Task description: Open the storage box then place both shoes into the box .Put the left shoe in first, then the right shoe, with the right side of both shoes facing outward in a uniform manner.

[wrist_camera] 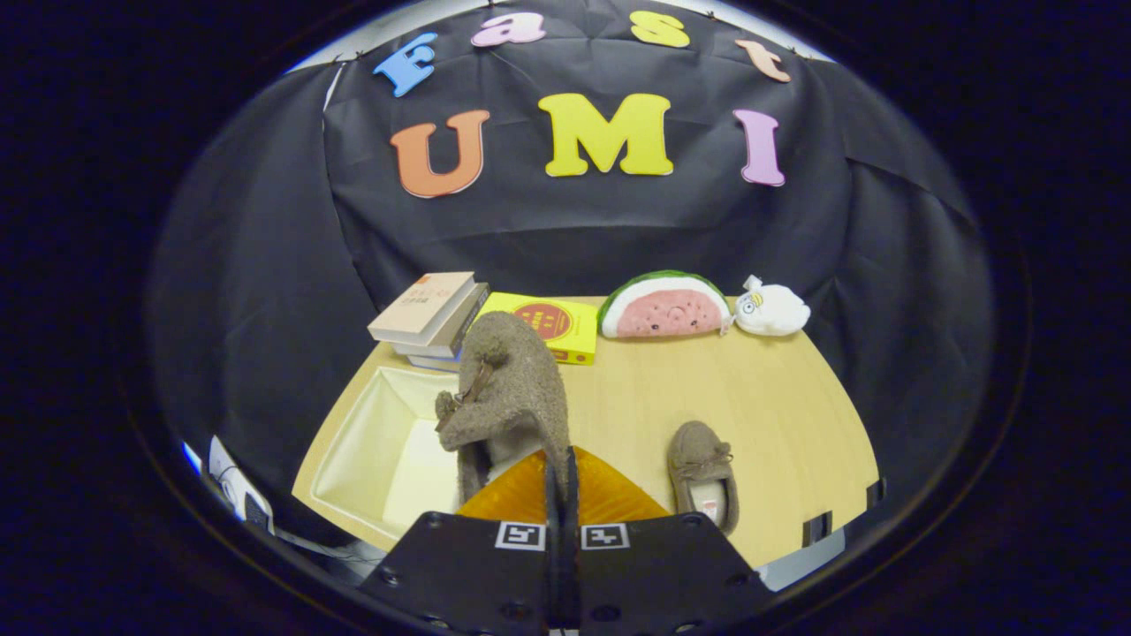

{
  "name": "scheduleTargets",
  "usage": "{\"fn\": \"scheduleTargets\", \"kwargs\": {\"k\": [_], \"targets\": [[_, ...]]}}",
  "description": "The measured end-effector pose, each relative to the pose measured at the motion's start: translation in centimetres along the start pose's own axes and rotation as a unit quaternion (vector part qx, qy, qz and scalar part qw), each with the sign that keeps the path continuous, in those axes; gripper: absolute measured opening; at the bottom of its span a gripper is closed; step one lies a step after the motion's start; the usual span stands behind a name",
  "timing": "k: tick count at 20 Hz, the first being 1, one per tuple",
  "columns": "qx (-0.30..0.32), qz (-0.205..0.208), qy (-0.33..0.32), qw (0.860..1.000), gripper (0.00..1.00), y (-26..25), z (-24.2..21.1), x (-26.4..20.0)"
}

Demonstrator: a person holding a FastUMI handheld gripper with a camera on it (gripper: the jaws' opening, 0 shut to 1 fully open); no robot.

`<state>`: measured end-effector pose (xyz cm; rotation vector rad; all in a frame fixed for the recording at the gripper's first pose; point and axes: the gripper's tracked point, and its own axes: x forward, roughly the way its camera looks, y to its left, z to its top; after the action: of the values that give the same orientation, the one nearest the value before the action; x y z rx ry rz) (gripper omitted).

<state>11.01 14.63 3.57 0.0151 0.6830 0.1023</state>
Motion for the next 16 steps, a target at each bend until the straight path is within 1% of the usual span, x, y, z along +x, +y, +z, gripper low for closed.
{"fn": "scheduleTargets", "kwargs": {"k": [4, 9, 12, 16], "targets": [[0.012, 0.024, -0.002, 1.0, 0.0, 5.7, -0.5, 0.7], [0.034, 0.039, 0.021, 0.998, 0.0, 12.5, -3.5, 4.5], [0.051, 0.033, 0.039, 0.997, 0.0, 15.2, -5.6, 7.1], [0.081, 0.022, 0.085, 0.993, 0.0, 17.6, -8.9, 10.3]]}}
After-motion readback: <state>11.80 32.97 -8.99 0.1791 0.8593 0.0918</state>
